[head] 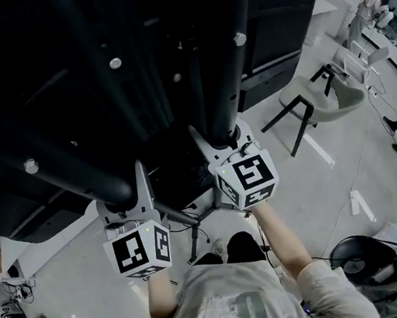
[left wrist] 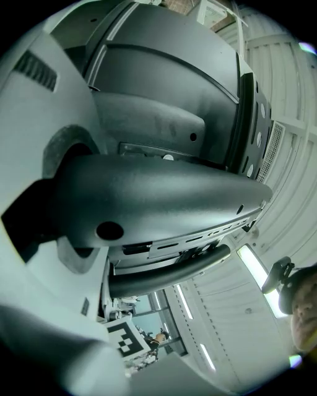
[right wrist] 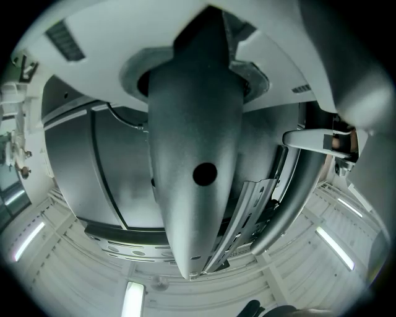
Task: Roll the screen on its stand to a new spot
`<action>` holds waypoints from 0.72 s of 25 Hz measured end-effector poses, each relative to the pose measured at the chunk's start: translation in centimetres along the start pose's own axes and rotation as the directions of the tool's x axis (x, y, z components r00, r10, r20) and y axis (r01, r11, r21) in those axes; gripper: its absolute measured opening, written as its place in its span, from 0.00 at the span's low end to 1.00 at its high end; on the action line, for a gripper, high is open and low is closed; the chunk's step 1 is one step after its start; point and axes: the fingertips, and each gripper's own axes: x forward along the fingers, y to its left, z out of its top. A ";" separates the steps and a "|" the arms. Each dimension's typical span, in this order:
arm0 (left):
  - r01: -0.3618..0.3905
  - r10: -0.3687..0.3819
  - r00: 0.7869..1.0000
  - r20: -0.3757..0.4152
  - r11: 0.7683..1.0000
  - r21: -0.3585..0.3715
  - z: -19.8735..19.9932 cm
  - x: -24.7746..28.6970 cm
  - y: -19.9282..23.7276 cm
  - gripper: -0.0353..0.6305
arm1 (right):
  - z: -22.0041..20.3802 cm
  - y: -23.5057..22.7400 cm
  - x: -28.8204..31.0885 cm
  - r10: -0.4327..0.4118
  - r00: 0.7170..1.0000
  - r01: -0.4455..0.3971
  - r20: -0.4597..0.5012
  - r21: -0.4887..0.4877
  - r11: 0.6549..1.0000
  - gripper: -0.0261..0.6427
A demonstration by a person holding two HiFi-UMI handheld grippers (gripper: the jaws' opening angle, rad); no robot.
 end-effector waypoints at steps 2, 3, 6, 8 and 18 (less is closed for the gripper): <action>-0.002 0.002 1.000 0.006 1.000 0.001 0.2 1.3 -0.9 0.38 | 0.3 -1.5 0.5 0.001 1.000 -0.001 0.008 -0.002 1.000 0.35; -0.003 0.003 1.000 0.005 1.000 0.002 0.1 1.8 -1.4 0.38 | 0.3 -2.3 0.6 0.002 1.000 -0.002 0.008 -0.001 1.000 0.35; -0.003 0.003 1.000 -0.003 1.000 0.001 -0.2 3.4 -4.5 0.38 | 0.1 -5.7 0.2 0.002 1.000 -0.002 0.004 0.002 1.000 0.35; -0.003 0.003 1.000 -0.002 1.000 0.001 -0.2 4.8 -7.0 0.38 | 0.2 -8.5 -0.2 0.003 1.000 -0.003 0.006 0.002 1.000 0.35; -0.043 0.043 0.999 0.001 0.999 -0.001 -0.8 6.8 -10.6 0.38 | -0.4 -12.7 -0.3 0.036 0.999 -0.036 -0.006 0.004 0.999 0.35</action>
